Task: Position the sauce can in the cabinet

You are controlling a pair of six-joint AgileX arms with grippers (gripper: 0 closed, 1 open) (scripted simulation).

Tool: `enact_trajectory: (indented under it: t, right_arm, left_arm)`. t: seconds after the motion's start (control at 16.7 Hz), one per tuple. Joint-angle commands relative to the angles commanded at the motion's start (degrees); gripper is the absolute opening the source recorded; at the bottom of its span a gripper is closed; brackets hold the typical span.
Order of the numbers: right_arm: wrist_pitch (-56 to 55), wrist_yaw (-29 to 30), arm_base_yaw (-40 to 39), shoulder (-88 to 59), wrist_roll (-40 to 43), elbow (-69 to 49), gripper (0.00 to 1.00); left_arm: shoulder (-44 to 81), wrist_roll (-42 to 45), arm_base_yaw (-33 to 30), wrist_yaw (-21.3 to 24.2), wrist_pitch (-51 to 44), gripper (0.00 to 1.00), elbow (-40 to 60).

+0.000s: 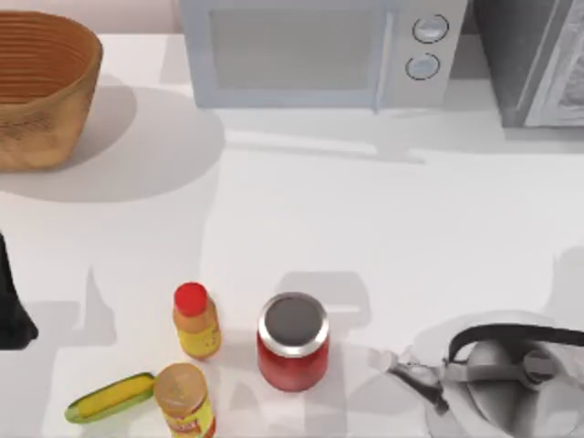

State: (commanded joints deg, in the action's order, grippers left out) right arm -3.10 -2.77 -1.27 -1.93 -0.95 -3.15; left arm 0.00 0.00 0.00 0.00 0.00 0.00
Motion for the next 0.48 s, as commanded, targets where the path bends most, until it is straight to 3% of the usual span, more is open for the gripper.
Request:
enact_trajectory:
  t: [0.18, 0.48]
  right_arm:
    - [3.1, 2.8, 1.3, 1.9, 1.0, 3.1, 0.00]
    - [3.0, 2.7, 1.1, 1.7, 0.8, 3.2, 0.00]
  left_arm:
    - [0.0, 0.0, 0.0, 0.0, 0.0, 1.00, 0.0]
    - [0.0, 0.0, 0.0, 0.0, 0.0, 1.00, 0.0]
